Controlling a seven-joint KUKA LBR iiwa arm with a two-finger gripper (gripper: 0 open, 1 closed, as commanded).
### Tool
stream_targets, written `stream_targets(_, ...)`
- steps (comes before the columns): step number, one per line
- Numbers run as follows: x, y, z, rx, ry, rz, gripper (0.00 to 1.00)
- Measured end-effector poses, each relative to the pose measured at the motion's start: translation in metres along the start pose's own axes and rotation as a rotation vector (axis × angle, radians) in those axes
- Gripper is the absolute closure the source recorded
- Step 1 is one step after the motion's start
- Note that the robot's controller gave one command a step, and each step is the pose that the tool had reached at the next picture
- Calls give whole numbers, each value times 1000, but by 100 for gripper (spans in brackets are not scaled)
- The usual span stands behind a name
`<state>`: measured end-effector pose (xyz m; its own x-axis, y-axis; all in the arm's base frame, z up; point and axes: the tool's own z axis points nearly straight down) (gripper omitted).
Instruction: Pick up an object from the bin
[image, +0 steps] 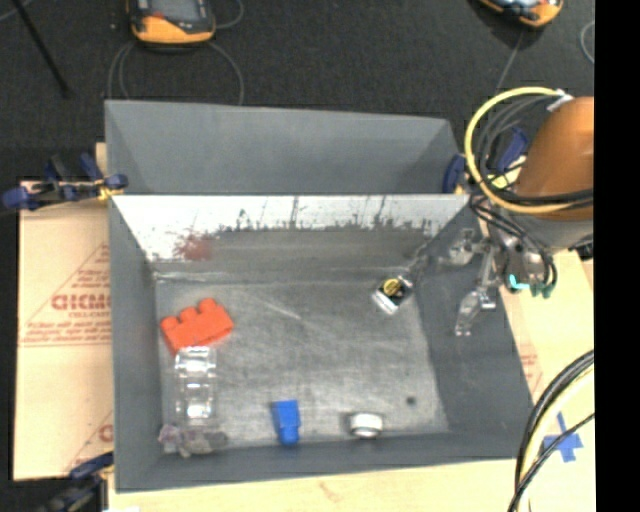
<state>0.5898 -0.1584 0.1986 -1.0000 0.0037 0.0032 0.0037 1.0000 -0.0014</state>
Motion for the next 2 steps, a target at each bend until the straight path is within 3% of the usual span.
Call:
stream_targets(1,-58,50,124,4,-12,-261,0)
stream_targets(2,-45,24,123,3,-16,-304,0)
